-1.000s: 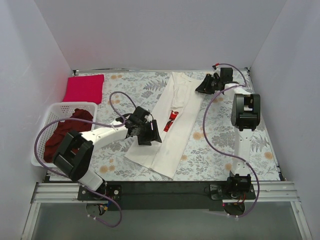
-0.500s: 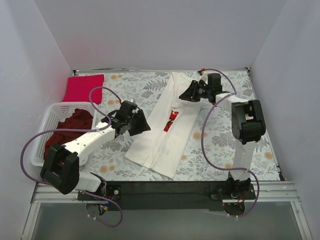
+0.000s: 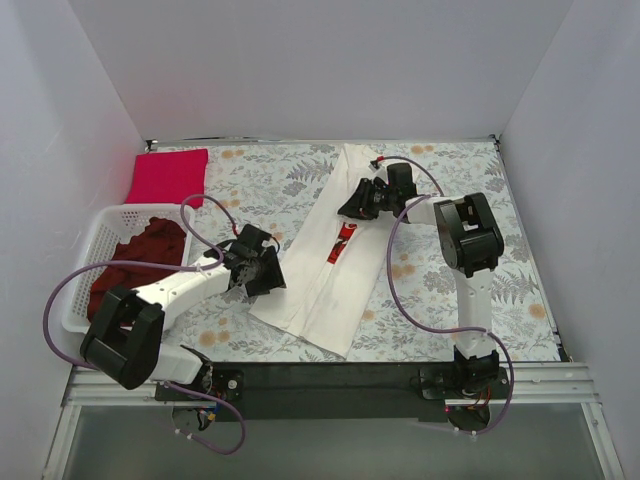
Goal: Fold and stack the t-shirts
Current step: Fold the tshirt
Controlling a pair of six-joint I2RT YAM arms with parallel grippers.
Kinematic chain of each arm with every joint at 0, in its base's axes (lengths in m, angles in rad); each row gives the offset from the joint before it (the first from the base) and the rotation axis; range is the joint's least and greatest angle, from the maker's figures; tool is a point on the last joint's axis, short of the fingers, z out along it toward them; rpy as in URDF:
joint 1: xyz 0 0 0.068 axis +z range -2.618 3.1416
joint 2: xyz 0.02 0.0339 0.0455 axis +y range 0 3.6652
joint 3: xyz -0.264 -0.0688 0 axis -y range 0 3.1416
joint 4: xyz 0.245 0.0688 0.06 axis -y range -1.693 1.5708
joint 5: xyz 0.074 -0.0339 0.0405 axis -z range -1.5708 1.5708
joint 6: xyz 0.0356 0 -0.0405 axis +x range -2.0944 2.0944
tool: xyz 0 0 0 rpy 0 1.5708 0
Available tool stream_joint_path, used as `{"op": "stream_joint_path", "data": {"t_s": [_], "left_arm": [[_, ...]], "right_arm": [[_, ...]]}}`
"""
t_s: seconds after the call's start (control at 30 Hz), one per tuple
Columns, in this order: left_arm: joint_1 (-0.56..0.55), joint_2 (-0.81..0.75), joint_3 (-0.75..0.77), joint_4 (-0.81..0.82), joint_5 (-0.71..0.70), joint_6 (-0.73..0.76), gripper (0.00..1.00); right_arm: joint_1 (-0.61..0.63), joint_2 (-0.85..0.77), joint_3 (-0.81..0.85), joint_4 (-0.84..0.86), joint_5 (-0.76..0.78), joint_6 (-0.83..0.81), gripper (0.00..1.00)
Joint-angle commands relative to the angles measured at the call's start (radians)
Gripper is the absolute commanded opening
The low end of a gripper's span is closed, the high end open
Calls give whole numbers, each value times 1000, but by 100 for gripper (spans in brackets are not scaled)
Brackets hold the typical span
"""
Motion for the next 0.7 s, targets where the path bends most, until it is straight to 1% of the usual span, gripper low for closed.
{"op": "stream_joint_path", "data": {"t_s": [0.0,0.07,0.17,0.2,0.33,0.47,0.6,0.67], "left_arm": [[1,5,-25,-5,43,-21,47],[1,9,-39,10,97,-34,47],[1,-4,-36,7,119,-38,47],[3,-20,-33,3,117,-35,47],[1,-45,7,-43,79,-16,47],[1,-25,18,-46,76,-2,47],[3,19,4,-33,128,1,47],[1,32,-5,-28,145,-1,45]], "right_arm": [[-7,34,-8,41,13,7,36],[-7,22,-55,40,9,0,36],[-15,-3,-89,40,-20,3,36],[-21,-27,-93,38,-54,6,36],[-45,-123,-97,34,-93,-2,35],[-105,-216,-135,30,-62,-23,36],[-183,-219,-180,29,-31,-34,36],[-203,-209,-195,27,-14,-37,36]]}}
